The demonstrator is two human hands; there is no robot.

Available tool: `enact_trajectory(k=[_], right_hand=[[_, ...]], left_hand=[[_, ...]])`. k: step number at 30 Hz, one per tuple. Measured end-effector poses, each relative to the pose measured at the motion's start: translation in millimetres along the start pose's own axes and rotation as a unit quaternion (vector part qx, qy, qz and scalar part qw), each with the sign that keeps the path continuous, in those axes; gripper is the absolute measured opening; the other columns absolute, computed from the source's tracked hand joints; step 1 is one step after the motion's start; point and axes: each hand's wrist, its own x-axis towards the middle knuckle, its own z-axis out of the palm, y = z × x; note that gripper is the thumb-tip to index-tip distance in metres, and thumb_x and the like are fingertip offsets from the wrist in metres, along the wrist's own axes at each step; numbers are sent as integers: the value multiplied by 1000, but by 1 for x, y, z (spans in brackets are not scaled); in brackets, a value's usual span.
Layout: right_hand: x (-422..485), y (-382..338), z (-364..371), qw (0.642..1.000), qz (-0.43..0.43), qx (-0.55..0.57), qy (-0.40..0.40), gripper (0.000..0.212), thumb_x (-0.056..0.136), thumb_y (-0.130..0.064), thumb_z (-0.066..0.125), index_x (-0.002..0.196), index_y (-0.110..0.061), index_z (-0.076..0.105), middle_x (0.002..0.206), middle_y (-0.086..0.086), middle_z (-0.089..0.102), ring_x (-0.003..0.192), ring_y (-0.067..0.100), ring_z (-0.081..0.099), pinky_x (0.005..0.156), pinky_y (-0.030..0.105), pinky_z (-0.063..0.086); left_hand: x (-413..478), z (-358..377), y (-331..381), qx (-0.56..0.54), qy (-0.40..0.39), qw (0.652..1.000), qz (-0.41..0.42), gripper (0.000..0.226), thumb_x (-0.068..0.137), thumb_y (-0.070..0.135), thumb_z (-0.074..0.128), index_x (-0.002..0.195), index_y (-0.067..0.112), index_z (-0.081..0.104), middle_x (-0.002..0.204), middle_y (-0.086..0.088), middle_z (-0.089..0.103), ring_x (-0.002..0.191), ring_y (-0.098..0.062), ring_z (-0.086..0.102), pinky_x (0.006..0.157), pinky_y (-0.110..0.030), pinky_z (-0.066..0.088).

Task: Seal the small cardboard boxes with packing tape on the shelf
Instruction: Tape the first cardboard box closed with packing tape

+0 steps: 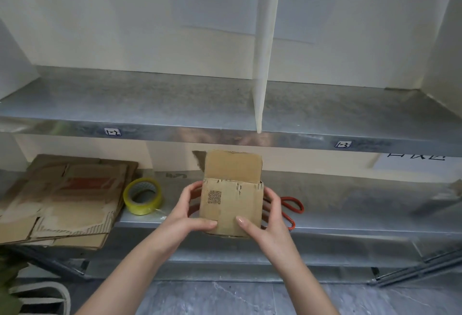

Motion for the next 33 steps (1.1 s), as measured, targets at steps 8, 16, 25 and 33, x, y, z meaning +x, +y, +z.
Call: enact_trajectory(k=[8,16,25,33], right_hand=[[48,32,-1,998,-7,-44,-36,88,73,-21,84,129,-50,23,134,-20,44,129,5,45,99,18,45],[36,117,27,999,19,-51,1,104,55,-48,90,135,-60,25,125,-37,53,117,-8,54,92,10,46],[42,105,6,999,-16,-23,46,96,64,-29,88,141,-47,33,130,-29,55,121,-5,53,100,19,46],[6,103,-114,994,-8,-41,100,91,74,-26,85,140,-55,29,124,-30,59,110,-7,59,84,10,50]], left_hand=[[28,6,-20,63,63,996,-5,96,68,54,79,145,39,24,143,16,45,136,-10,38,112,-39,34],[29,20,-119,126,65,988,-58,66,81,35,75,128,47,30,127,22,53,129,-12,47,110,-37,37],[38,-17,-92,473,38,880,29,89,80,72,53,151,39,12,161,11,10,145,-6,5,120,-37,10],[77,26,-40,671,-13,723,164,74,90,68,36,152,36,14,161,8,13,149,-18,7,118,-37,-4]])
